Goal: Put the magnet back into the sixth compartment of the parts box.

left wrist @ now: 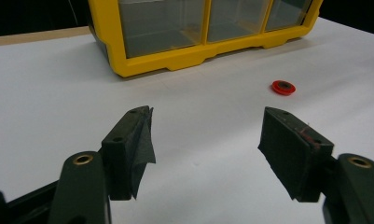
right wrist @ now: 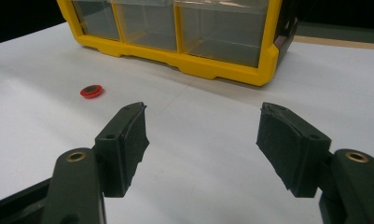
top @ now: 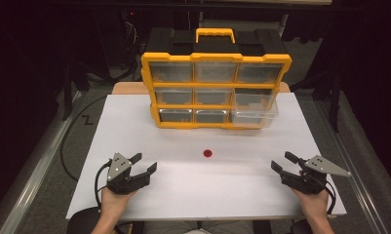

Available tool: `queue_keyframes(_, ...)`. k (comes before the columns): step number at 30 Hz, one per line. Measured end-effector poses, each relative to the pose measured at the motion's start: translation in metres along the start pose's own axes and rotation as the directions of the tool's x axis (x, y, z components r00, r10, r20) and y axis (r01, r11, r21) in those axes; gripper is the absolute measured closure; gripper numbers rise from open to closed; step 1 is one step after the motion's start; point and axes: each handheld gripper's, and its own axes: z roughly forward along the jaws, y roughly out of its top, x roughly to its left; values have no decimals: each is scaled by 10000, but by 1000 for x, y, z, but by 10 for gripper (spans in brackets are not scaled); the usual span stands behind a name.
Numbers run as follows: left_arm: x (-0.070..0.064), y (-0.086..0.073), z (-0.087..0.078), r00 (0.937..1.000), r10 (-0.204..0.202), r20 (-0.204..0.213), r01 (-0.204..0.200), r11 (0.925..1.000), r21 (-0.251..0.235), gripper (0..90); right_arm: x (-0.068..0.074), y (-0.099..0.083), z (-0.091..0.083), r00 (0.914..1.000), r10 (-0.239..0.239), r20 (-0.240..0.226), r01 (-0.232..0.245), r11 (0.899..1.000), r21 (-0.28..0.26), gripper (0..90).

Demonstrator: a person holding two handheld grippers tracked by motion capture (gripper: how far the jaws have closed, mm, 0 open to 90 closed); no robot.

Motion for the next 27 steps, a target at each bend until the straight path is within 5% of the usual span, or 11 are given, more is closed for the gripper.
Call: queue_keyframes(27, -1, 0, 0, 10000, 31, 33, -31, 10000, -72, 342, 0, 2, -2, 9992, 379, 106, -377, 9991, -177, 346)
